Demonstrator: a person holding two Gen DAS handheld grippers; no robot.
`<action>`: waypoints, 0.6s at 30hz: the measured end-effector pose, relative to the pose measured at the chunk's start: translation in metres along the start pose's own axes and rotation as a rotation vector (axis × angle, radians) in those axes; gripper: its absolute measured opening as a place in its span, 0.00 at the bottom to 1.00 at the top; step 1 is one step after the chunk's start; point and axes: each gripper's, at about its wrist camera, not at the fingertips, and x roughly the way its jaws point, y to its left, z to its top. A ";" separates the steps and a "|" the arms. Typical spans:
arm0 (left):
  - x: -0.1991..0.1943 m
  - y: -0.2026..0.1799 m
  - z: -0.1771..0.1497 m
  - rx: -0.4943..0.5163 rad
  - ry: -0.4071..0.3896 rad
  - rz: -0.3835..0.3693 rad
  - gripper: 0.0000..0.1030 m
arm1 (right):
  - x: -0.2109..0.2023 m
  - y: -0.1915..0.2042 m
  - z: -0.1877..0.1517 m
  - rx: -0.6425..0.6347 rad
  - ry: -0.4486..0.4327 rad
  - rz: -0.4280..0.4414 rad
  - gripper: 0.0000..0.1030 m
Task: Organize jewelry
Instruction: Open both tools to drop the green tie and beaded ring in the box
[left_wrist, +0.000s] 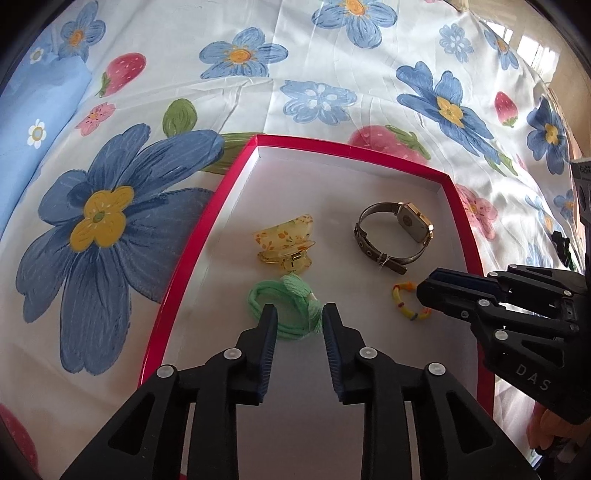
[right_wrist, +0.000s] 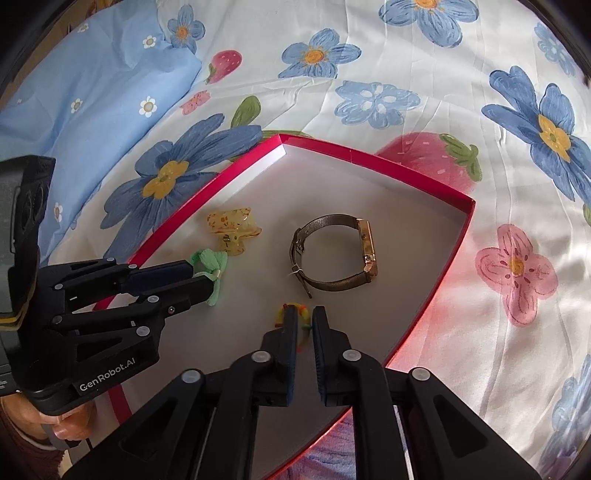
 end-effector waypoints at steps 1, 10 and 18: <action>-0.004 0.001 -0.001 -0.006 -0.006 0.000 0.34 | -0.003 -0.001 -0.001 0.005 -0.007 0.001 0.17; -0.050 0.006 -0.017 -0.115 -0.077 -0.062 0.60 | -0.052 -0.019 -0.014 0.102 -0.115 0.038 0.26; -0.079 -0.015 -0.030 -0.105 -0.123 -0.110 0.80 | -0.092 -0.047 -0.045 0.203 -0.168 0.018 0.42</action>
